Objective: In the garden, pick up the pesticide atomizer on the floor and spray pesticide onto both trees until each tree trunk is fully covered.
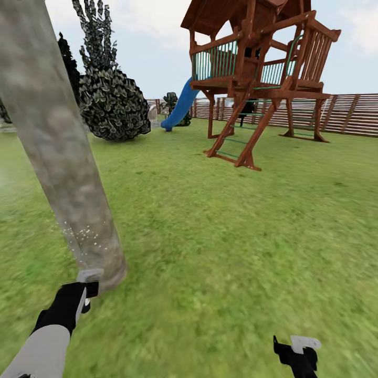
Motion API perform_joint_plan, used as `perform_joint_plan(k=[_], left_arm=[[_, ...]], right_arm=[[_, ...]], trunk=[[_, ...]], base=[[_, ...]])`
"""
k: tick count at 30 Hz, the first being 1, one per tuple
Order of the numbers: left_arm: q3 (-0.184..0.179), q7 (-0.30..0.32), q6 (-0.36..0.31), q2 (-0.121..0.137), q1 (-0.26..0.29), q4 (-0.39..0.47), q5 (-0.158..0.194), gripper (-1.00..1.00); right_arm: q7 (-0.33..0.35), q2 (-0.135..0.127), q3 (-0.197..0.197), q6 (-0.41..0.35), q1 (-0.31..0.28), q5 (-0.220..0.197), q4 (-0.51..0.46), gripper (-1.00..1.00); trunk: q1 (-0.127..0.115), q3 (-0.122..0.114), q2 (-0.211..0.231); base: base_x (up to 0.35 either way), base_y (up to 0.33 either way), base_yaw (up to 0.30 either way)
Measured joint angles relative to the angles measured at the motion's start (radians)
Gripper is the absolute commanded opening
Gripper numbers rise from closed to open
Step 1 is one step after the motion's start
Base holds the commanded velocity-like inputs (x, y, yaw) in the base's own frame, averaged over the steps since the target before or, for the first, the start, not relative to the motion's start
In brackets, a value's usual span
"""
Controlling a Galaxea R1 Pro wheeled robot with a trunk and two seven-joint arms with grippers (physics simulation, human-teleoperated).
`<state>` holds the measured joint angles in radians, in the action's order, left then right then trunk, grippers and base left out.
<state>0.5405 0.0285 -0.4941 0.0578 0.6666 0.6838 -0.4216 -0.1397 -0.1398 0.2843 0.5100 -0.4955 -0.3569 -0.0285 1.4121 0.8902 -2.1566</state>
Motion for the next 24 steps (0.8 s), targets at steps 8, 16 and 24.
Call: perform_joint_plan(k=[8,16,24], left_arm=[[0.001,-0.097,0.135,0.013,0.0,-0.145,0.048,-1.0],[0.009,-0.097,0.14,0.016,0.0,-0.156,0.084,-1.0],[0.066,-0.096,0.144,0.014,0.0,-0.154,0.092,-1.0]], right_arm=[[0.0,0.0,0.0,0.0,0.0,0.0,0.0,1.0],[0.0,-0.001,0.0,0.0,0.0,0.0,0.0,1.0],[0.0,-0.001,-0.001,0.0,0.0,0.0,0.0,1.0]], trunk=[[0.0,0.0,0.0],[0.0,0.0,0.0],[0.0,0.0,0.0]], base=[[0.242,-0.184,0.103],[0.292,-0.132,0.01],[0.075,-0.248,0.259]])
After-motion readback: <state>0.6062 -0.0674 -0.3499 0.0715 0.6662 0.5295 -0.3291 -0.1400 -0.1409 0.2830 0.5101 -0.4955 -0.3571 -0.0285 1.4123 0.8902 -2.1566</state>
